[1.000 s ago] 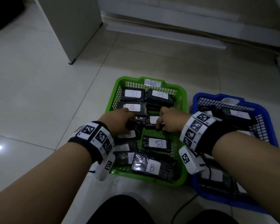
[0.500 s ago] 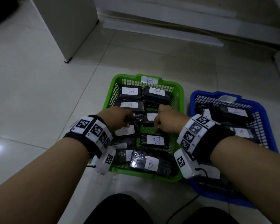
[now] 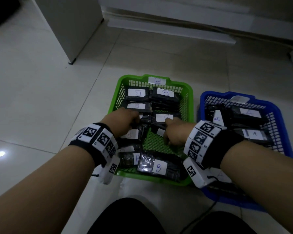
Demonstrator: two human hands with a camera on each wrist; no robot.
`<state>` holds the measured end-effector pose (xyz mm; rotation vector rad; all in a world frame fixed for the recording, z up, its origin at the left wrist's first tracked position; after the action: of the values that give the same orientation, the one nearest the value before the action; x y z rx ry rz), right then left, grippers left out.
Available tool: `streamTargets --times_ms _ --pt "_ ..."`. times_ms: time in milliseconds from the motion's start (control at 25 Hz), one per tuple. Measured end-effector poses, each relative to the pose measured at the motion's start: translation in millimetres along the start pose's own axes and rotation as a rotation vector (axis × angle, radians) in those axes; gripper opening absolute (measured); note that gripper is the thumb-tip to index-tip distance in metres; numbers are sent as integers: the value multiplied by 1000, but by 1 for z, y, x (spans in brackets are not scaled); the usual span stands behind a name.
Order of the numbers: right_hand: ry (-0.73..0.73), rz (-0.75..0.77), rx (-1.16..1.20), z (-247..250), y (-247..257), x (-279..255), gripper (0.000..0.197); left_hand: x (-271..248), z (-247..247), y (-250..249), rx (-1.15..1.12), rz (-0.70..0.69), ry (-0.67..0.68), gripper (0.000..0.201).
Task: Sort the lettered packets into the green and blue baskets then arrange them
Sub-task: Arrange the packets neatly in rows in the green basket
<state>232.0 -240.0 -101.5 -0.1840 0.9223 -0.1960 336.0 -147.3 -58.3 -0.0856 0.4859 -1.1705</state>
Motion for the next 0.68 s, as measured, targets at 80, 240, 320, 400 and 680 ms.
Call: streamTargets --times_ms 80,240,320,400,680 --pt "-18 42 135 6 1 1 36 -2 1 0 -52 22 -12 29" --pt "36 54 360 12 1 -5 31 -6 -2 2 -45 45 22 37" --pt "-74 -20 355 24 -5 -14 28 -11 -4 2 -45 54 39 45" --pt "-219 -28 328 40 -4 -32 26 -16 -5 -2 -28 44 36 51" --pt "-4 202 382 0 45 -71 96 -26 2 -7 11 15 -5 50"
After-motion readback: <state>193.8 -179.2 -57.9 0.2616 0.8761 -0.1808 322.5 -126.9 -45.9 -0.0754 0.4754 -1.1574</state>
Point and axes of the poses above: each hand's wrist, its own x-axis towards the middle knuckle, its own z-axis out of the back of the hand, y = z × x, the point moved 10 cm from there along x, towards the middle knuckle, and after that the axes turned 8 degrees about -z, right-handed, at the moved point
